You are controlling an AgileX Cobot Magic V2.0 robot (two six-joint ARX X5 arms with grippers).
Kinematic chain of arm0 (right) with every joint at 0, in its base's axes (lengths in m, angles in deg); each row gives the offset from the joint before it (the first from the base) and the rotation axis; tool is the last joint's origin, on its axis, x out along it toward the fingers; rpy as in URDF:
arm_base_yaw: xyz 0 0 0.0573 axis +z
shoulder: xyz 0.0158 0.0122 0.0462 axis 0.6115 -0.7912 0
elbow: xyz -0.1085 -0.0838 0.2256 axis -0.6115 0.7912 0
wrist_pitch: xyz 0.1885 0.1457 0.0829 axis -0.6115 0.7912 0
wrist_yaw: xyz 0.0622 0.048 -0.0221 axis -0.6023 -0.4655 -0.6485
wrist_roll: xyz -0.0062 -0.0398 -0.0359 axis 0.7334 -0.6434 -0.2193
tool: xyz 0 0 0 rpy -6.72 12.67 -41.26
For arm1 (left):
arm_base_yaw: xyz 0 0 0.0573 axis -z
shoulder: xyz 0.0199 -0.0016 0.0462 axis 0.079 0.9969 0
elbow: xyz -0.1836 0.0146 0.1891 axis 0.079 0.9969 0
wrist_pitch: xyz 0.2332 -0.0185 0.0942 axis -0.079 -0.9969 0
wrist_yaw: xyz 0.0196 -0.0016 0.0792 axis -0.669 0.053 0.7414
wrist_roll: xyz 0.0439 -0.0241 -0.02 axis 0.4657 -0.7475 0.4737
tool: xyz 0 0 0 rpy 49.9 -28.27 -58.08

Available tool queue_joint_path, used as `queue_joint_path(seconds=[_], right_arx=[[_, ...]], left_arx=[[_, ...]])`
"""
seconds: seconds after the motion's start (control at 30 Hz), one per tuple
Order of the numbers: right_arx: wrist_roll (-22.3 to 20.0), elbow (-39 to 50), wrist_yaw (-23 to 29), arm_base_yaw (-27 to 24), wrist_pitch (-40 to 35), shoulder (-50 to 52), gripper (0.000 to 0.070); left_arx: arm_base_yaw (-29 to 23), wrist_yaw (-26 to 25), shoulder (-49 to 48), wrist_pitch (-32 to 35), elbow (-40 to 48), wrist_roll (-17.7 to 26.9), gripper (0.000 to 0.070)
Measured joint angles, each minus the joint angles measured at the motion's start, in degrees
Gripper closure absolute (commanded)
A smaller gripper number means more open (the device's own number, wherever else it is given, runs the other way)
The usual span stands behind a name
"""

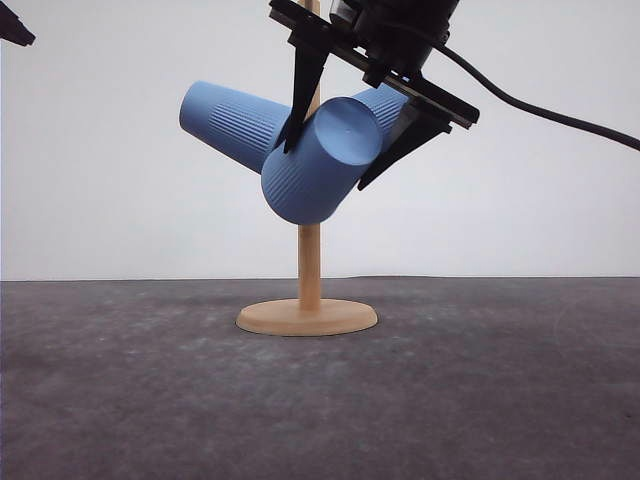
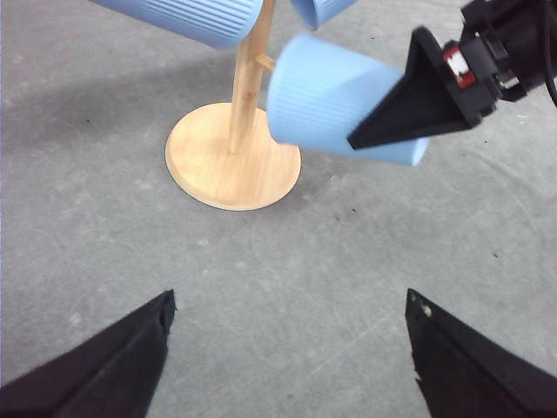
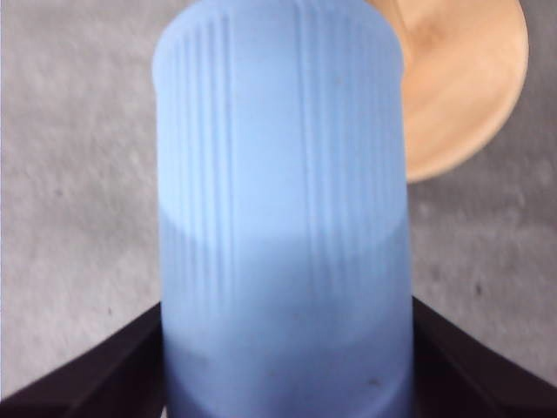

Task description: Place three cups

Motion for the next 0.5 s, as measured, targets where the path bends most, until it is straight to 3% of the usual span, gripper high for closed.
queue_joint_path(seconds=[0.5], right_arx=[[0.5,0.0,-0.3,-0.5,-1.8,-3.3,0.0344]], left_arx=[[0.0,0.0,0.0,0.0,0.0,0.0,0.0183]])
